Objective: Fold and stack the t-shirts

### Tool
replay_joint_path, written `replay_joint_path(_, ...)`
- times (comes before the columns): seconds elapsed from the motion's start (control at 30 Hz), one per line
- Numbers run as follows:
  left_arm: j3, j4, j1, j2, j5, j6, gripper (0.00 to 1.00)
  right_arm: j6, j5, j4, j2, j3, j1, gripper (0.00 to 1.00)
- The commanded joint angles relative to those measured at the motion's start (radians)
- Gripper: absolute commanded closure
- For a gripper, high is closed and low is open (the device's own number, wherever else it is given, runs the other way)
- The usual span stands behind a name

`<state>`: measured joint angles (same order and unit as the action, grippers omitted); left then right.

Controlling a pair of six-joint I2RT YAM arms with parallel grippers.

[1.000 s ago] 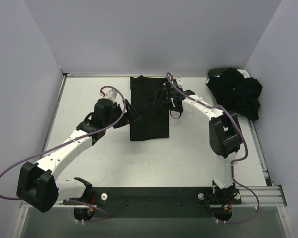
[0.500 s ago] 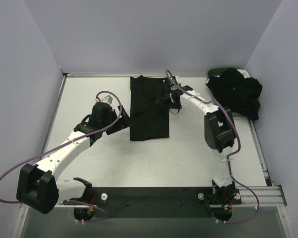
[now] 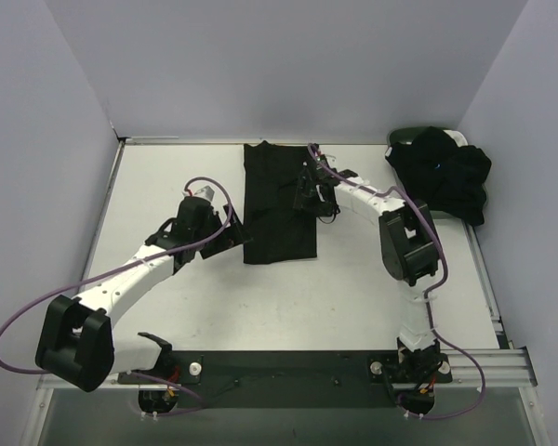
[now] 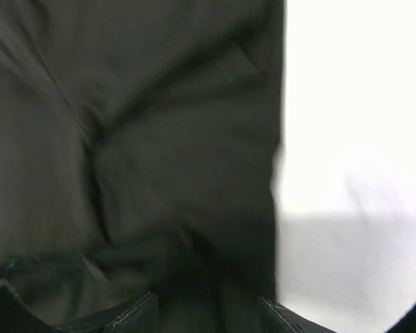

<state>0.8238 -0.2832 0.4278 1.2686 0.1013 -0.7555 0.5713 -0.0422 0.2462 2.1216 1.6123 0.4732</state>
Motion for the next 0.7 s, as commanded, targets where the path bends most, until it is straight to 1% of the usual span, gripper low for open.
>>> replay_joint_path(0.0,-0.063,0.061,-0.004,0.003,-0.009,-0.015,0.03,-0.013,0.069,0.022,-0.184,-0.162,0.016,0.42)
replay_joint_path(0.07,-0.081,0.065,-0.003,-0.008,-0.012,-0.013,0.03,-0.016,0.091,0.015,-0.266,-0.224,0.031,0.39)
replay_joint_path(0.1,-0.09,0.067,-0.003,-0.008,-0.014,-0.011,0.03,-0.013,0.099,0.011,-0.293,-0.292,0.039,0.37)
replay_joint_path(0.2,-0.138,0.094,0.003,-0.003,0.001,-0.019,0.02,-0.001,0.12,-0.013,-0.391,-0.389,0.061,0.3)
replay_joint_path(0.23,-0.165,0.117,0.005,0.005,0.015,-0.024,0.02,0.002,0.122,-0.021,-0.413,-0.443,0.065,0.26)
replay_joint_path(0.3,-0.186,0.15,0.009,0.034,0.031,-0.03,0.02,0.012,0.128,-0.022,-0.477,-0.488,0.081,0.19)
replay_joint_path(0.33,-0.204,0.171,0.011,0.044,0.037,-0.033,0.03,0.018,0.125,-0.03,-0.501,-0.54,0.085,0.13)
replay_joint_path(0.4,-0.23,0.223,0.014,0.064,0.066,-0.041,0.03,0.033,0.096,-0.045,-0.57,-0.593,0.087,0.08)
replay_joint_path(0.43,-0.244,0.269,0.014,0.083,0.077,-0.048,0.03,0.053,0.087,-0.065,-0.595,-0.621,0.087,0.06)
replay_joint_path(0.47,-0.27,0.323,0.012,0.092,0.11,-0.06,0.02,0.061,0.067,-0.076,-0.641,-0.676,0.087,0.06)
replay_joint_path(0.53,-0.287,0.399,0.015,0.123,0.129,-0.073,0.03,0.079,0.059,-0.109,-0.687,-0.727,0.085,0.06)
replay_joint_path(0.57,-0.302,0.427,0.015,0.132,0.138,-0.085,0.03,0.094,0.059,-0.12,-0.733,-0.777,0.087,0.06)
replay_joint_path(0.67,-0.314,0.487,0.017,0.161,0.149,-0.093,0.02,0.107,0.061,-0.147,-0.804,-0.844,0.088,0.06)
